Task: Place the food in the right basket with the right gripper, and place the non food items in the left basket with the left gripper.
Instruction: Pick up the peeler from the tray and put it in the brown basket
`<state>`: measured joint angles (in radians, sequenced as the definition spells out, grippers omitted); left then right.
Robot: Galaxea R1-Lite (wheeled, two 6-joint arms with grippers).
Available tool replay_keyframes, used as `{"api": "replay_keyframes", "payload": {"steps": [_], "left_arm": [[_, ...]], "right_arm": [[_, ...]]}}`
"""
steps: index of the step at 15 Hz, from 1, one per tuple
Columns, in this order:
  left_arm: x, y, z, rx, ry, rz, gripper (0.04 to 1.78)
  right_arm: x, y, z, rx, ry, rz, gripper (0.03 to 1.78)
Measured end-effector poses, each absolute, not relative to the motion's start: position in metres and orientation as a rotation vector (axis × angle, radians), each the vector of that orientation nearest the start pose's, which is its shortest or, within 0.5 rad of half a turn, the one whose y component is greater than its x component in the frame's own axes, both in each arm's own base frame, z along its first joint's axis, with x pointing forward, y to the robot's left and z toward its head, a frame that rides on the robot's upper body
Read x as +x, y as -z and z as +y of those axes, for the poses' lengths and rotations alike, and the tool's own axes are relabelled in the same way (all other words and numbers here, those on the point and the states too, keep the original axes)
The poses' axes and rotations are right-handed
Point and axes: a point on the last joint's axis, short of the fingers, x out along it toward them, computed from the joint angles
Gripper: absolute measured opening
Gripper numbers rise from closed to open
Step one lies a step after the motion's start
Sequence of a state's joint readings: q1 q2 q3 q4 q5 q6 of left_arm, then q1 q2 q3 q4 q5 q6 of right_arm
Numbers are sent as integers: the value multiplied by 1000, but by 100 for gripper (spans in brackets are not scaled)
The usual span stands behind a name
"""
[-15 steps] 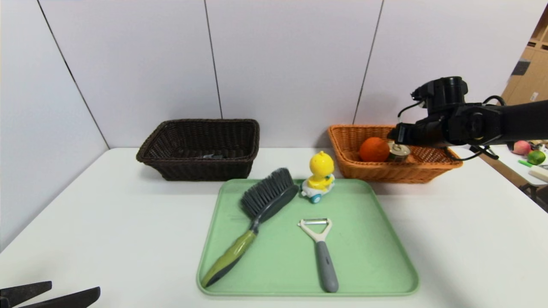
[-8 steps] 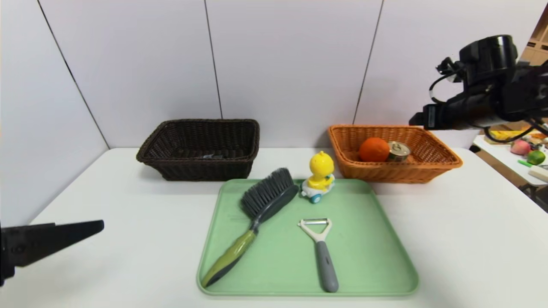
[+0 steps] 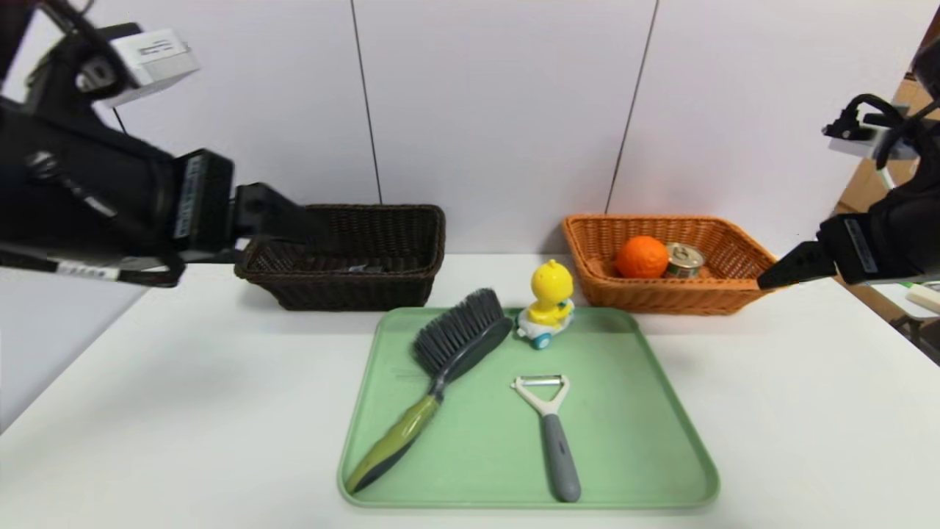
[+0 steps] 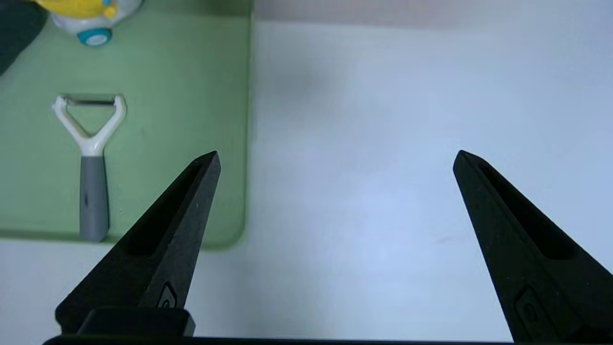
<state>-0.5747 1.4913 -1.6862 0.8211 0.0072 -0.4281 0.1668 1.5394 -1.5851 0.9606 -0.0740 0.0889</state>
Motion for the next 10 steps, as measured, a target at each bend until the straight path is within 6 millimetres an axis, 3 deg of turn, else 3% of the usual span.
{"api": "replay_keyframes", "payload": {"steps": [2, 5, 7, 10], "left_arm": [[204, -340, -162, -210, 381, 800, 169], [226, -295, -243, -170, 293, 876, 169], [229, -260, -290, -160, 252, 890, 169], [227, -220, -333, -162, 228, 910, 169]], "right_arm": [[211, -300, 37, -10, -39, 917, 168], [200, -294, 35, 9, -29, 941, 169], [195, -287, 34, 11, -24, 966, 169], [190, -277, 34, 31, -6, 1005, 169]]}}
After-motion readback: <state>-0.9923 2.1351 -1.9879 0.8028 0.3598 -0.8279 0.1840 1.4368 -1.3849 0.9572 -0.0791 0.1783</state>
